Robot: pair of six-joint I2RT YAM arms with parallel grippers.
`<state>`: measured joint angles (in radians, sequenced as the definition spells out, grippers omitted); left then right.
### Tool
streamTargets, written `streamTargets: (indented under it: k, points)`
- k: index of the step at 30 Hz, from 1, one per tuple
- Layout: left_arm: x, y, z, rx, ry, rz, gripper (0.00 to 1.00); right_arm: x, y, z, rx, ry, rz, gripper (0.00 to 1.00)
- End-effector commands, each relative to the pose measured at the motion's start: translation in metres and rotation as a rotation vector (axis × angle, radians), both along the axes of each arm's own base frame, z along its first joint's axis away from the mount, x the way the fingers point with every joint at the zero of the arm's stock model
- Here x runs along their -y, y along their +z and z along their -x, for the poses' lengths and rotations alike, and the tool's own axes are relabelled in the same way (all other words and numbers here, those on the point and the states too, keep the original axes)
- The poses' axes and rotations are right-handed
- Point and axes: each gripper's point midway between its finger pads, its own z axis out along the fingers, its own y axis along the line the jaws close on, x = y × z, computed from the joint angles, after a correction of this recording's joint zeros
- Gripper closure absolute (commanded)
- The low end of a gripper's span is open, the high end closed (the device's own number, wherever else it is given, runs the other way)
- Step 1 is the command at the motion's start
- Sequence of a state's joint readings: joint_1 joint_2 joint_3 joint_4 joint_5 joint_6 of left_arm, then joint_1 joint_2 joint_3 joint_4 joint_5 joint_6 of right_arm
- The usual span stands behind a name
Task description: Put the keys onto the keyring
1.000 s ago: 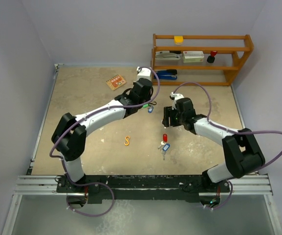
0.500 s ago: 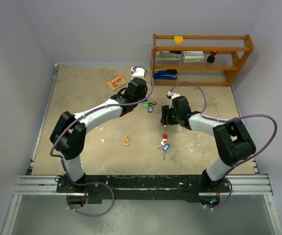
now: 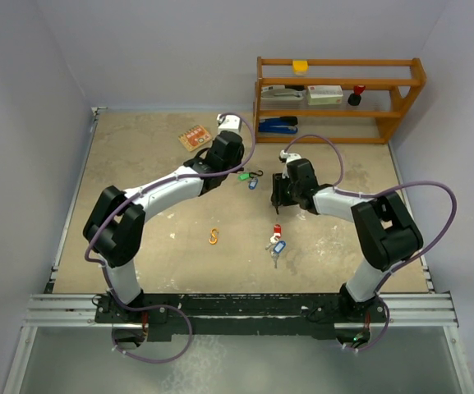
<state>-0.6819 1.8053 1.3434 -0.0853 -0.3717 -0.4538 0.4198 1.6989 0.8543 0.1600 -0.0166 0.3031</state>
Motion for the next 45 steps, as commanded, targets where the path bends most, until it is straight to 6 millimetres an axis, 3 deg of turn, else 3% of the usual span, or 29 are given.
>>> streamTargets:
  k: [1,15,20,21,26,30,45]
  points:
    - [0.001,0.029,-0.005,0.062,0.005,0.067,1.0,-0.005,0.015,-0.016,0.058,-0.005,-0.015,0.56]
    - [0.0,0.029,-0.004,0.063,0.005,0.07,1.0,-0.004,0.027,-0.012,0.089,0.004,-0.026,0.89]
    - [-0.001,0.029,-0.005,0.063,0.007,0.07,1.0,-0.002,0.039,-0.009,0.125,0.003,-0.041,0.93]
    - [0.0,0.029,-0.004,0.063,0.005,0.072,1.0,-0.002,0.041,-0.008,0.131,0.003,-0.044,0.93]
    - [0.0,0.029,-0.004,0.063,0.004,0.073,1.0,0.0,0.042,-0.001,0.105,0.004,-0.042,0.58]
    - [0.001,0.029,-0.004,0.062,0.003,0.076,1.0,0.0,0.034,0.006,0.07,0.004,-0.031,0.45]
    - [-0.002,0.032,-0.002,0.065,0.007,0.08,1.0,-0.006,0.02,0.002,0.038,-0.02,0.047,0.43]
